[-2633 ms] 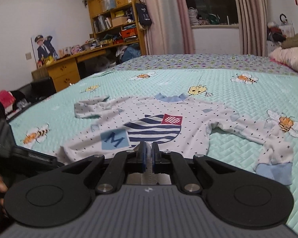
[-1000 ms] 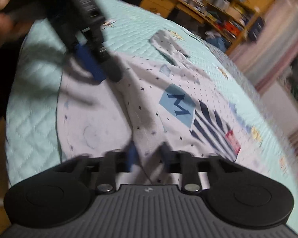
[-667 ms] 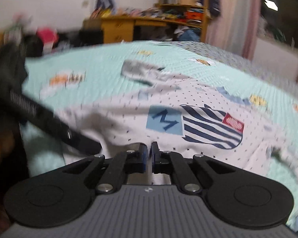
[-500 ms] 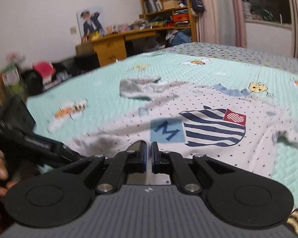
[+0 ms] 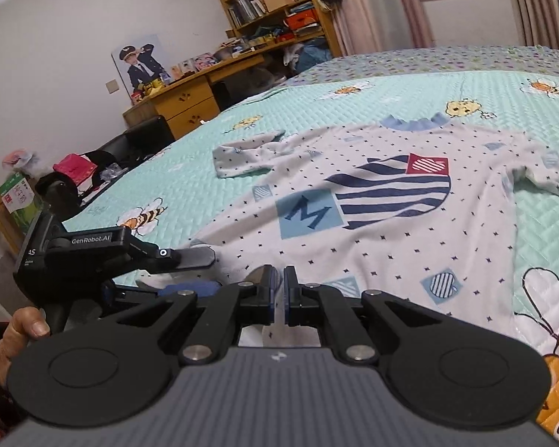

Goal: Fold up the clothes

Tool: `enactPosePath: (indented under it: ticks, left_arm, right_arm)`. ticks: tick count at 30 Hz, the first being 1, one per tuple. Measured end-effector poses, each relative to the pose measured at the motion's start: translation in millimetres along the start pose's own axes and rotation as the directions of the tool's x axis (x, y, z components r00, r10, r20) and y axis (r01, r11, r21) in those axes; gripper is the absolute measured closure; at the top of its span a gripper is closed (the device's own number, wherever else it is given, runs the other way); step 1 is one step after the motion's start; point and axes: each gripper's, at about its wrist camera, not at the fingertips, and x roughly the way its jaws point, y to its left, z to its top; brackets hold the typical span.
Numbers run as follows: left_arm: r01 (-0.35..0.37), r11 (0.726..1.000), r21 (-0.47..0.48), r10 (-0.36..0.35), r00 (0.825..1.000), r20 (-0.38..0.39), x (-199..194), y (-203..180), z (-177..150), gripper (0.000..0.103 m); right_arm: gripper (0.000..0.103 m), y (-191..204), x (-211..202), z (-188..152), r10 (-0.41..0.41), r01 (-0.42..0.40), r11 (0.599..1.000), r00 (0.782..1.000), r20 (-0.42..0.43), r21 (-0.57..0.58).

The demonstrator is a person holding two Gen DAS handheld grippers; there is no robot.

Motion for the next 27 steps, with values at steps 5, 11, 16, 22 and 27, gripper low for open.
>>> enactPosePath:
  ticks: [5, 11, 16, 22, 27]
  left_arm:
    - [0.003, 0.998, 0.062, -0.004, 1.000, 0.029, -6, -4, 4, 0.092]
    - [-0.017, 0.975, 0.222, 0.001, 0.997, 0.072, -26, -27, 10, 0.103]
    - [-0.037, 0.962, 0.272, 0.029, 0.999, 0.035, -35, -36, 9, 0.103]
    - [-0.076, 0.938, 0.340, 0.091, 0.995, -0.029, -33, -41, -4, 0.103]
    - [-0.085, 0.928, 0.364, 0.118, 0.990, -0.072, -23, -43, -15, 0.087]
  right_arm:
    - [0.098, -3, 5, -7, -0.026, 0.026, 1.000, 0.999, -0.029, -0.006]
    - [0.097, 16, 9, -16, -0.080, 0.062, 0.980, 0.993, -0.090, -0.188]
    - [0.085, 53, 15, -33, -0.195, 0.119, 0.868, 0.975, -0.110, -0.482]
    - [0.045, 81, 21, -45, -0.276, 0.208, 0.682, 0.961, 0.016, -0.701]
    - [0.047, 88, 46, -51, -0.318, 0.219, 0.474, 0.946, 0.067, -0.853]
